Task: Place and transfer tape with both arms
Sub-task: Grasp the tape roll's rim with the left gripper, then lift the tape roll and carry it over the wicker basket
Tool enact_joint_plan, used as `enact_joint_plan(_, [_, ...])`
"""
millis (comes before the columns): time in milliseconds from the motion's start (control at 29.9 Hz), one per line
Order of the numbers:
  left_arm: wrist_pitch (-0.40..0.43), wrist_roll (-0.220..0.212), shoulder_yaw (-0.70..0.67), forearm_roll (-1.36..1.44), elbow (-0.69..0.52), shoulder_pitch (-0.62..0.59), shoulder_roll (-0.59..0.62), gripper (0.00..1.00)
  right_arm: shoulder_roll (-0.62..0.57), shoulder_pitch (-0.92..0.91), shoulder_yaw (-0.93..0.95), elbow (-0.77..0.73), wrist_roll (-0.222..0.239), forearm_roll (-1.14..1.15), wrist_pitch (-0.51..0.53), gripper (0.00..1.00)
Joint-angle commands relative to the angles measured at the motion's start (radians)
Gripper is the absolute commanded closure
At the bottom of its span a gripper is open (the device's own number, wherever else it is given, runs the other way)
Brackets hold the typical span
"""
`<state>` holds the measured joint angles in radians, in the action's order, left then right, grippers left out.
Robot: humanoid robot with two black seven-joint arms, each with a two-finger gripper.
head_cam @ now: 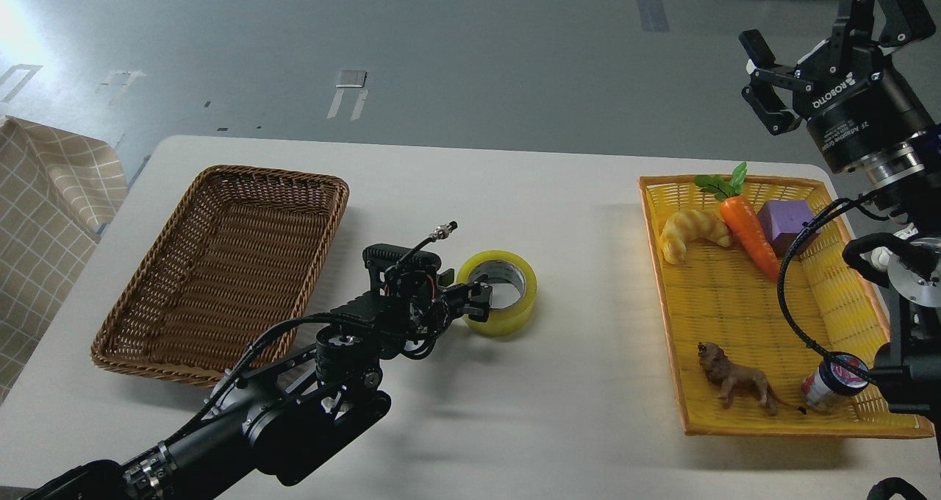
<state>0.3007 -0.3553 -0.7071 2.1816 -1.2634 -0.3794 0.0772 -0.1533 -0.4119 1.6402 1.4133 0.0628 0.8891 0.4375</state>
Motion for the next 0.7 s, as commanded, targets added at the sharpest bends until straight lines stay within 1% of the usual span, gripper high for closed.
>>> enact_joint_plan(0, [0.000, -0.002, 0.000, 0.000, 0.001, 0.001, 0.003, 0.71, 0.000, 0.004, 0.000, -0.002, 0.000, 0.001, -0.006, 0.00])
enact_joint_plan(33, [0.000, -0.002, 0.000, 0.000, -0.001, 0.001, 0.003, 0.78, 0.000, 0.008, 0.000, -0.001, 0.000, 0.001, -0.009, 0.00])
enact_joint_plan(100, [0.000, -0.001, 0.000, 0.000, 0.001, 0.001, 0.001, 0.84, 0.000, 0.012, 0.000, -0.002, 0.000, 0.001, -0.011, 0.00])
enact_joint_plan(200, [0.000, -0.002, 0.000, 0.000, 0.001, -0.001, 0.001, 0.86, 0.000, 0.013, 0.000, -0.001, 0.000, 0.001, -0.013, 0.00])
enact_joint_plan(267, [0.000, -0.001, -0.002, 0.000, -0.001, -0.001, 0.003, 0.89, 0.000, 0.016, 0.000, -0.002, 0.000, 0.001, -0.013, 0.00])
enact_joint_plan(434, [0.000, -0.001, -0.003, 0.000, -0.004, -0.007, -0.001, 0.89, 0.000, 0.024, 0.000, -0.002, 0.000, 0.001, -0.013, 0.00])
enact_joint_plan(668, [0.001, -0.001, -0.003, 0.000, -0.014, -0.070, -0.010, 0.89, 0.000, 0.025, 0.000, -0.002, 0.000, 0.001, -0.013, 0.00])
